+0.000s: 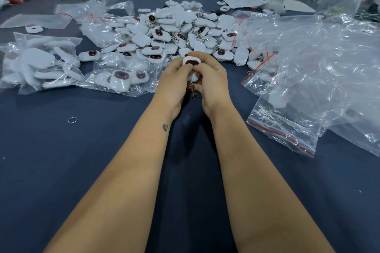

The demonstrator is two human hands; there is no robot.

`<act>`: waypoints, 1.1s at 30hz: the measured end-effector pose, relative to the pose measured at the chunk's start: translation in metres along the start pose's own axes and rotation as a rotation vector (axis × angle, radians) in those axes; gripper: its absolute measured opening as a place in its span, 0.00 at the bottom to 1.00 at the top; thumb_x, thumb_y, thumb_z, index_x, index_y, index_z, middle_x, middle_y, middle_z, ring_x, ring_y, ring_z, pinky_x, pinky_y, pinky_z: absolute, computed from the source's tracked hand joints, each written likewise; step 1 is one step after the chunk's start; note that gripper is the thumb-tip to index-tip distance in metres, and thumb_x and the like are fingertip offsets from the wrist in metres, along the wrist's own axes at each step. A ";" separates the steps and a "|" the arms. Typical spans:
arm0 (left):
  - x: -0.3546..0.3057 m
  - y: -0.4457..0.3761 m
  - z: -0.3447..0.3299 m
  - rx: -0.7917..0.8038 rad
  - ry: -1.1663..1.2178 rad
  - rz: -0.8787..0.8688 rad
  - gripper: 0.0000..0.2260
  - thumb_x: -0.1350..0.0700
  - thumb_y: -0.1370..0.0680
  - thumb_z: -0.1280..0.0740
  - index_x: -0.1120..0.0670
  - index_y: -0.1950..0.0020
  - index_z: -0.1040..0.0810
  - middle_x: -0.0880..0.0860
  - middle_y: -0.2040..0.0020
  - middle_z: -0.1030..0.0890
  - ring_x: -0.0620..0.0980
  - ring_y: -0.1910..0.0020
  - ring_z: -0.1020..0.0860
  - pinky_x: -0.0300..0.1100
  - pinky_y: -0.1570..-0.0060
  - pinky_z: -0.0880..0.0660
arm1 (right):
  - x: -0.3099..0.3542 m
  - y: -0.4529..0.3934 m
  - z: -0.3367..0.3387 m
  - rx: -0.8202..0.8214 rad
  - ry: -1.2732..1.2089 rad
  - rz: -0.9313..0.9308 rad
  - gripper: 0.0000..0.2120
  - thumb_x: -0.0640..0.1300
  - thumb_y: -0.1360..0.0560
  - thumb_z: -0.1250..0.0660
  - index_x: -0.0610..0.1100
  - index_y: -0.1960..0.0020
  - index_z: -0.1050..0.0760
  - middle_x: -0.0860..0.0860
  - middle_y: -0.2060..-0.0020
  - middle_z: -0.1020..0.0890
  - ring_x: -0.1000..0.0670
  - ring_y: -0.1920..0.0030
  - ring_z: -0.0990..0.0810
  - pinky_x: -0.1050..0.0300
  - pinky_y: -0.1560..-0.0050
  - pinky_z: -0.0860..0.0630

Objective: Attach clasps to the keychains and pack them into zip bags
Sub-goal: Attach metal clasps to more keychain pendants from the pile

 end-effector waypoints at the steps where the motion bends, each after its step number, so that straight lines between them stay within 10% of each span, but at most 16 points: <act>1: 0.001 -0.001 0.000 -0.004 -0.014 -0.010 0.12 0.62 0.20 0.40 0.49 0.53 0.19 0.52 0.58 0.17 0.47 0.58 0.20 0.41 0.58 0.24 | 0.000 0.000 0.000 0.001 -0.003 0.000 0.14 0.29 0.26 0.40 0.43 0.52 0.20 0.48 0.59 0.17 0.54 0.64 0.21 0.62 0.65 0.24; 12: 0.000 0.000 -0.005 -0.038 -0.215 -0.058 0.11 0.59 0.21 0.39 0.46 0.52 0.18 0.50 0.55 0.17 0.50 0.54 0.20 0.51 0.47 0.23 | 0.001 -0.002 0.003 -0.146 -0.113 -0.044 0.12 0.31 0.24 0.40 0.41 0.51 0.20 0.45 0.61 0.18 0.50 0.63 0.20 0.60 0.66 0.24; 16: -0.010 0.011 -0.010 -0.014 -0.567 -0.346 0.16 0.57 0.22 0.40 0.48 0.36 0.22 0.41 0.48 0.19 0.42 0.45 0.21 0.37 0.44 0.27 | 0.004 -0.005 0.011 -0.246 -0.422 -0.051 0.08 0.31 0.24 0.40 0.36 0.50 0.23 0.40 0.59 0.21 0.47 0.65 0.22 0.57 0.65 0.27; 21: -0.033 0.019 0.005 -0.300 -0.841 -0.655 0.15 0.58 0.25 0.42 0.51 0.46 0.18 0.43 0.50 0.19 0.49 0.44 0.24 0.38 0.48 0.28 | 0.004 -0.006 0.012 -0.208 -0.520 -0.105 0.05 0.30 0.20 0.40 0.33 0.52 0.25 0.38 0.55 0.20 0.47 0.63 0.18 0.60 0.57 0.19; 26: -0.030 0.005 0.036 -0.414 -1.216 -0.312 0.16 0.56 0.25 0.36 0.52 0.36 0.25 0.55 0.39 0.25 0.57 0.37 0.30 0.42 0.51 0.36 | 0.001 -0.006 0.008 -0.143 -0.258 -0.022 0.05 0.31 0.22 0.36 0.38 0.50 0.23 0.46 0.57 0.18 0.51 0.56 0.18 0.61 0.50 0.20; 33: -0.029 0.007 0.034 -0.355 -1.005 -0.224 0.14 0.60 0.28 0.36 0.53 0.44 0.19 0.49 0.53 0.18 0.53 0.51 0.21 0.42 0.54 0.27 | 0.003 -0.006 0.006 -0.051 -0.283 -0.002 0.03 0.38 0.20 0.36 0.44 0.52 0.27 0.51 0.64 0.21 0.56 0.69 0.24 0.64 0.65 0.30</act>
Point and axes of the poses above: each hand's wrist, its own y-axis away from the middle knuckle, its own z-axis out of the back of the hand, x = y × z, the point moved 2 cm from there along -y, towards the middle knuckle
